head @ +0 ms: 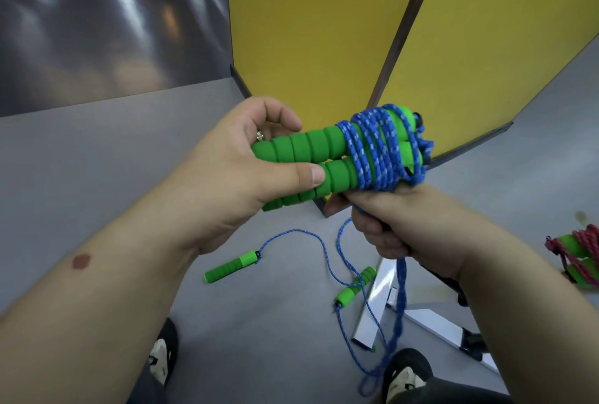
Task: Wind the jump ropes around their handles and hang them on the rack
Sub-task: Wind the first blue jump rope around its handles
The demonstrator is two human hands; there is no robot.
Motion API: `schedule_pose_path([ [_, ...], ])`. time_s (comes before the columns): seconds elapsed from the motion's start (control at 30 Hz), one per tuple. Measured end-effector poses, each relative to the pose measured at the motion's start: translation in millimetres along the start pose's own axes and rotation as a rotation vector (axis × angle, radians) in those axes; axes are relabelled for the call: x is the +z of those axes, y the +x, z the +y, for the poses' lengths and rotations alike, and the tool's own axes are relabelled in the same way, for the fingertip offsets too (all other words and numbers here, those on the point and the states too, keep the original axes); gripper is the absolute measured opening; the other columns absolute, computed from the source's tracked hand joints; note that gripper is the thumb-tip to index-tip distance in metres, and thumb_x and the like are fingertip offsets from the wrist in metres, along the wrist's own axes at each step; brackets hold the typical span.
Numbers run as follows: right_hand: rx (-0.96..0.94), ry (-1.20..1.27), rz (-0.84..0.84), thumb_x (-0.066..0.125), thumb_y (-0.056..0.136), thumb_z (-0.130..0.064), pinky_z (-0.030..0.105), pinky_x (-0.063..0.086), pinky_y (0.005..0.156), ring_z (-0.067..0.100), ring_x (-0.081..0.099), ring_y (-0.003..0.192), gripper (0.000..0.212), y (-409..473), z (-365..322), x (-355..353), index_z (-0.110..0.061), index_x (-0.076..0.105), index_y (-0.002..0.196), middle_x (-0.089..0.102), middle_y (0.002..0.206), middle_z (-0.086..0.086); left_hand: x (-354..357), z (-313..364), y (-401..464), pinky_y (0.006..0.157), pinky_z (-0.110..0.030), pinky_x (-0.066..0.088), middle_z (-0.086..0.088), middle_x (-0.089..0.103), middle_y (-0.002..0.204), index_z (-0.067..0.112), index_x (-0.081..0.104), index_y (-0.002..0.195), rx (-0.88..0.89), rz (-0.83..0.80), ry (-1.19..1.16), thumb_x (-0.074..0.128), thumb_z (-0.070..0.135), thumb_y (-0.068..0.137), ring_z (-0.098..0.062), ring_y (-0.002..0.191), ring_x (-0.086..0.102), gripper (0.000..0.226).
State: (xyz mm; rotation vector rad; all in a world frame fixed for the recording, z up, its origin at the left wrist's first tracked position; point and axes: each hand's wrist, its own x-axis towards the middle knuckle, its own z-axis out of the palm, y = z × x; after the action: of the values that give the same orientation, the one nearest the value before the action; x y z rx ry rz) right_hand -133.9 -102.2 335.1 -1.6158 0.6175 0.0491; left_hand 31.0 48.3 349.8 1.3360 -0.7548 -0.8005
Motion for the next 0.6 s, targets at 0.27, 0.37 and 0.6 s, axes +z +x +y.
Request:
schedule_pose_path([
  [0.27,-0.088,-0.425,0.017,0.055,0.092,-0.056,0.036,0.028,0.053,0.029,0.029,0.057,0.035,-19.6,-23.4,-1.3,-0.027,0.073,0.104,0.033,0.066,0.005,9.5,-4.3,-0.3,0.051,-0.014,0.041,0.017,0.062,0.077,0.03,0.057,0.094,0.063,0.226,0.513,0.094,0.024,0.07,0.003,0.056,0.051,0.044],
  [0.37,-0.167,-0.41,0.055,0.061,0.093,-0.052,0.038,0.029,0.055,0.026,0.032,0.058,0.029,-24.6,-27.3,-3.0,-0.026,0.073,0.099,0.04,0.067,0.007,8.2,-2.9,-0.2,0.053,-0.016,0.042,0.023,0.062,0.071,0.034,0.064,0.092,0.068,0.154,0.574,0.094,0.021,0.069,0.002,0.057,0.054,0.04],
  [0.6,-0.383,-0.389,0.218,0.08,0.069,-0.053,0.055,0.054,0.063,0.036,0.065,0.071,0.032,-26.7,-30.2,-7.2,-0.022,0.076,0.08,0.07,0.074,0.011,8.2,-3.4,-1.9,0.075,-0.027,0.058,0.013,0.075,0.091,0.044,0.073,0.1,0.02,-0.096,0.516,0.093,0.015,0.072,-0.006,0.083,0.072,0.045],
])
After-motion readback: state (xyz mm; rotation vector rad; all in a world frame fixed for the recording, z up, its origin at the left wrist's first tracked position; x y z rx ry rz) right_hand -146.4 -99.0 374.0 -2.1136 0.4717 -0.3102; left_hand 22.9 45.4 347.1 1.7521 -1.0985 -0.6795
